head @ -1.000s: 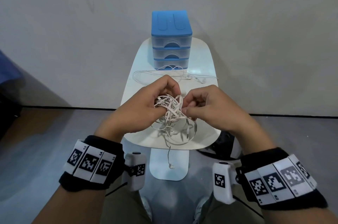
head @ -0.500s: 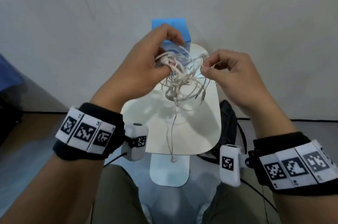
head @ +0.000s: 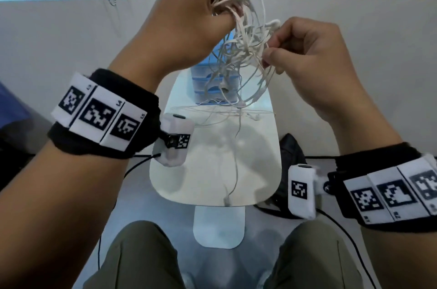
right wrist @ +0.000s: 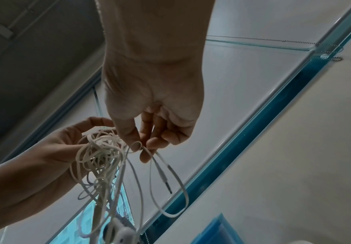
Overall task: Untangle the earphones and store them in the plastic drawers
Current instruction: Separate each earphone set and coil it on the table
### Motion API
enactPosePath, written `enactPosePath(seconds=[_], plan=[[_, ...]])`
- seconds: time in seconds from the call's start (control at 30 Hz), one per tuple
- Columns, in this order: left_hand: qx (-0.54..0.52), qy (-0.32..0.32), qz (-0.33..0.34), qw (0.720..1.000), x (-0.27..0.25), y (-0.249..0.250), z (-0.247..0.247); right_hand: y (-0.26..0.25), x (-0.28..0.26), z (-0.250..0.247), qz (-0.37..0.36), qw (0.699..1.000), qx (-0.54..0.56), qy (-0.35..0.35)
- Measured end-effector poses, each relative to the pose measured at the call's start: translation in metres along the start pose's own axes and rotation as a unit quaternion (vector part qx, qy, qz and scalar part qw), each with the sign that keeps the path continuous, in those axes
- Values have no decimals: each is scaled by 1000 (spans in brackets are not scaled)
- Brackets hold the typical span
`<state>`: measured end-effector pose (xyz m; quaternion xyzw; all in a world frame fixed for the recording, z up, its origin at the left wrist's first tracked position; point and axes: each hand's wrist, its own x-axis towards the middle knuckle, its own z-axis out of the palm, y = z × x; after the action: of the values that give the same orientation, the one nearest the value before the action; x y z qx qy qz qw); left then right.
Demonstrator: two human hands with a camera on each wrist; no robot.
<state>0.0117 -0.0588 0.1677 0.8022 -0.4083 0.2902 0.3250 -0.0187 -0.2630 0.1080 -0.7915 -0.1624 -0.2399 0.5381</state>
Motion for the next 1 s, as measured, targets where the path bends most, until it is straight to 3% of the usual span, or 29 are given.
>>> enactPosePath(seconds=[0.2,0.3,0.43,0.57,0.67,0.8,1.0], plan=[[20,66,-48,996,-6,-10,3,0,5,2,-1,999,41,12],[-8,48,-40,998,-15,-17,6,15,7,2,22,999,23,-1],[-21,-89,-89,992,-72,-34,42,61,-24,13,112,984,-98,-93],[-16,-308,-146,940,-130,-53,82,99,-67,34,179,951,-162,-193],[-57,-372,-197,905,-150,-54,87,112,-83,38,204,939,-164,-221],[-148,-333,-297,883,-161,-48,81,117,-93,40,207,939,-157,-225],[-76,-223,-325,916,-166,-48,95,122,-98,45,242,946,-69,-204]])
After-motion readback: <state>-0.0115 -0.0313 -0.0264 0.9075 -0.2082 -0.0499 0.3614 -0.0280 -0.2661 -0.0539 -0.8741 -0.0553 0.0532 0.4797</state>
